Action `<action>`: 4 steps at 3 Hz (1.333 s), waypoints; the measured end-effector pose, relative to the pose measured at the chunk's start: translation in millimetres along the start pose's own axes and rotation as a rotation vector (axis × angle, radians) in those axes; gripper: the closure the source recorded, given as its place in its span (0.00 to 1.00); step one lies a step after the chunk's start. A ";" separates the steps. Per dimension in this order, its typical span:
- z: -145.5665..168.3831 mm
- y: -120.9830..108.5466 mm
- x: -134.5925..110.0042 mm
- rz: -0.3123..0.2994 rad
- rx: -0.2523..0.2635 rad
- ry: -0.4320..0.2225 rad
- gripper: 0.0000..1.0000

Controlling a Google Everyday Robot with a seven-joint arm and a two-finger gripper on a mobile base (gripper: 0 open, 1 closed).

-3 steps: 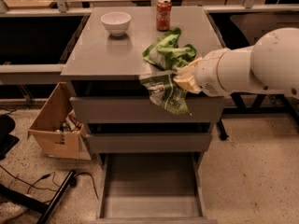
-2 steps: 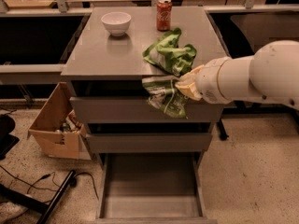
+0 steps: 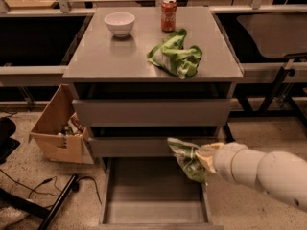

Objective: Place green jalapeno chip bag into bottom drawer

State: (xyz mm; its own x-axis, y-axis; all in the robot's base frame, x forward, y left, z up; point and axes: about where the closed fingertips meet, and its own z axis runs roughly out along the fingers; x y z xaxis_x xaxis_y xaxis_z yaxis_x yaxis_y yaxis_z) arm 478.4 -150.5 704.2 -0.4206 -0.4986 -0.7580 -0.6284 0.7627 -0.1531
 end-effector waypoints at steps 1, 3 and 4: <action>41.1 5.2 104.7 0.182 0.016 0.058 1.00; 57.1 10.1 105.4 0.181 -0.025 0.056 1.00; 106.3 3.4 105.2 0.143 -0.087 0.048 1.00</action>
Offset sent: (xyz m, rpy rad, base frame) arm -0.0184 -0.0243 -0.0826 0.0589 0.0889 -0.1059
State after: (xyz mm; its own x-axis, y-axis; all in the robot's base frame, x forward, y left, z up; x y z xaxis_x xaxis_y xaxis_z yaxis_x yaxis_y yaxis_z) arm 501.5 -156.6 556.5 -0.5391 -0.4080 -0.7368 -0.6132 0.7898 0.0113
